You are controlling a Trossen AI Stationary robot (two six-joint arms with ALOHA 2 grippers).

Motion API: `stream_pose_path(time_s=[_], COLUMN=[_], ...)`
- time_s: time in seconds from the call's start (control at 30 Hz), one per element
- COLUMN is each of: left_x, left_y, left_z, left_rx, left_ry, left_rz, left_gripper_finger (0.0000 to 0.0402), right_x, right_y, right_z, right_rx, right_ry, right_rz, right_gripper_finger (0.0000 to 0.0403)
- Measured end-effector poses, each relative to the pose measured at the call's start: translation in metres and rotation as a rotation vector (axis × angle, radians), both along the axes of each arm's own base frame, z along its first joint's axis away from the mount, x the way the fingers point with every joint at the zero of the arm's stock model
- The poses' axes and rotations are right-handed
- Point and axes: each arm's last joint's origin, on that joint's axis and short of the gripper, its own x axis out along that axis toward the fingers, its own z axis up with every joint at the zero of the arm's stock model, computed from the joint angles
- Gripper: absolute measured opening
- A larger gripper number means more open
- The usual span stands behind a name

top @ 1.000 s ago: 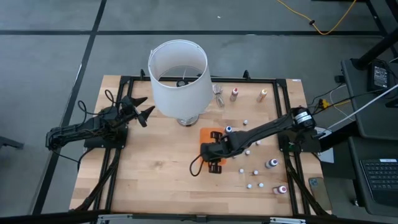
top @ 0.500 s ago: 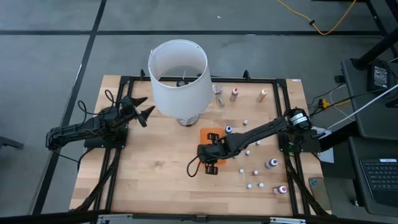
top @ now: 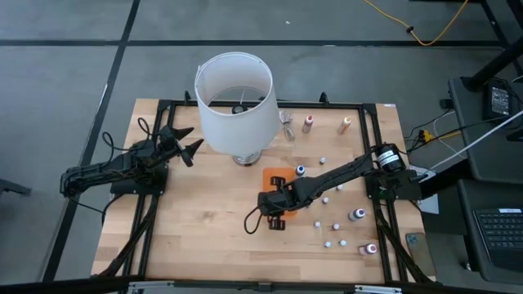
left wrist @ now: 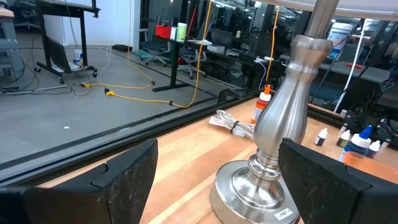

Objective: Pick & Place food coloring
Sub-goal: Put the small black food coloring bottle into the orange bin

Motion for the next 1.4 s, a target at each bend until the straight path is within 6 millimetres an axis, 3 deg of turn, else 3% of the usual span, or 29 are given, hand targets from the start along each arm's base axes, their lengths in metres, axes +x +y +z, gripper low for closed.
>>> stream_pose_path(time_s=[0.33,0.7,0.93,1.23,1.4], left_x=[0.0,0.0,0.0,0.0,0.0], left_y=[0.0,0.0,0.0,0.0,0.0], left_z=[0.0,0.0,0.0,0.0,0.0], left_rx=[0.0,0.0,0.0,0.0,0.0], left_ry=[0.0,0.001,0.001,0.001,0.001], left_rz=[0.0,0.0,0.0,0.0,0.0], left_gripper_finger=[0.0322,0.0322,0.0322,0.0322,0.0322], right_x=[0.002,0.003,0.003,-0.006,-0.012], right_y=[-0.002,-0.005,-0.007,-0.01,-0.013], right_z=[-0.005,-0.005,-0.005,0.01,0.035], right_rx=[0.032,0.035,0.035,0.026,-0.012], right_ry=[0.024,0.023,0.022,0.049,-0.027], right_rz=[0.027,0.02,0.017,0.015,-0.021], right_gripper_finger=[0.0064,0.0111,0.0116,0.0117,0.0117])
